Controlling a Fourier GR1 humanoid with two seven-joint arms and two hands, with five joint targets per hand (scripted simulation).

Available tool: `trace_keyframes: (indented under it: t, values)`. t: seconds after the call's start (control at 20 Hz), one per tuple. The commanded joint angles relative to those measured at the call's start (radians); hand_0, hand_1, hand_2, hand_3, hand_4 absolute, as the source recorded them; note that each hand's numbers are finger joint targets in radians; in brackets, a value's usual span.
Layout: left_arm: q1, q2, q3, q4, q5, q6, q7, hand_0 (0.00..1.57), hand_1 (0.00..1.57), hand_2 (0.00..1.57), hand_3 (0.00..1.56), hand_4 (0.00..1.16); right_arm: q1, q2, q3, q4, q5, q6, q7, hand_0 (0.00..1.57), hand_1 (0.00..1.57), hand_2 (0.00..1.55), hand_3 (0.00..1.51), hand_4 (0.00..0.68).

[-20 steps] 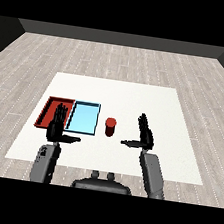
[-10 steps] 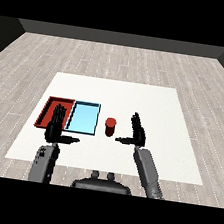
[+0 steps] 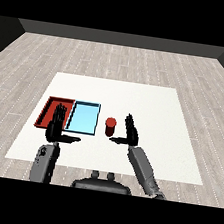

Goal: Pick the red can and put it in the red box

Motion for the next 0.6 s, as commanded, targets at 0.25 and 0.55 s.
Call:
trace_keyframes:
  t: [0.25,0.55]
  values:
    - [0.001,0.014,0.023,0.020,0.036,-0.036,-0.020,0.00,0.00,0.00,0.00,0.00,0.016,0.000,0.052,0.019,-0.073,0.003,-0.054,0.00,0.00,0.00,0.00,0.000]
    - [0.000,-0.012,-0.005,0.045,0.010,-0.022,-0.054,0.00,0.00,0.00,0.00,0.00,-0.161,0.000,0.115,0.111,-0.185,-0.092,-0.007,0.00,0.00,0.00,0.00,0.000]
